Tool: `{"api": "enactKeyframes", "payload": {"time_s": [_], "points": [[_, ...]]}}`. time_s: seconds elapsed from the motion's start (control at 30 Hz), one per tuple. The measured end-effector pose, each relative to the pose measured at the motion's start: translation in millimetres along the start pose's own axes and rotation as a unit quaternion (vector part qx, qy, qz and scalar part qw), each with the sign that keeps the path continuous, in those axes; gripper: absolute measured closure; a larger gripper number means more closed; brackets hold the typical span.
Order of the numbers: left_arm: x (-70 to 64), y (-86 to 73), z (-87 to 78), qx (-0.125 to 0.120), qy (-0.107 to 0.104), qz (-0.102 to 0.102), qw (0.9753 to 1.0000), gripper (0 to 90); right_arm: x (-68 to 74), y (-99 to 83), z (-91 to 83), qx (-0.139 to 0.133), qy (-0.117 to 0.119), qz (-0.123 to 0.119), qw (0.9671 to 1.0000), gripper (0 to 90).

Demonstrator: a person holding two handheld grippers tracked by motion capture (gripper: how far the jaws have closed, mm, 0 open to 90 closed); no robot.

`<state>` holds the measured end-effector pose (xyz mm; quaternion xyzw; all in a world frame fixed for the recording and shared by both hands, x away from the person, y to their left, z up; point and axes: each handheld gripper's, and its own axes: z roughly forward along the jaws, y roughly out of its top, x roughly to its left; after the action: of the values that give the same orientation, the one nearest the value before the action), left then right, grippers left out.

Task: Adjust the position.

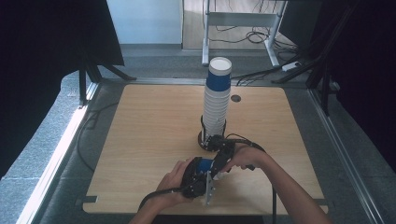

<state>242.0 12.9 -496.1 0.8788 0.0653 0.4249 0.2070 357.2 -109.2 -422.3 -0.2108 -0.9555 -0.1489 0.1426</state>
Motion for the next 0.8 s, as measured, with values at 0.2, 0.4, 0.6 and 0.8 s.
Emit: {"api": "enactKeyframes", "payload": {"time_s": [0.2,0.4,0.6,0.8], "points": [[-1.1,0.4,2.7,0.002,0.003,-0.001,1.0000,17.8,-1.8,-2.1,1.0,-0.005,-0.003,-0.003,1.0000,26.3],[-0.9,-0.1,6.2,0.007,0.000,-0.019,0.9998,11.7,-0.8,-4.6,-2.2,-0.019,-0.006,-0.005,0.9998,27.4],[5.9,-3.8,3.1,-0.002,-0.014,-0.038,0.9992,7.3,-0.4,-6.9,-6.9,-0.032,-0.014,-0.010,0.9993,27.6],[19.1,-15.9,-3.4,-0.029,-0.033,-0.099,0.9941,7.2,-1.8,-16.7,-16.5,-0.072,-0.017,-0.011,0.9972,27.7]]}}
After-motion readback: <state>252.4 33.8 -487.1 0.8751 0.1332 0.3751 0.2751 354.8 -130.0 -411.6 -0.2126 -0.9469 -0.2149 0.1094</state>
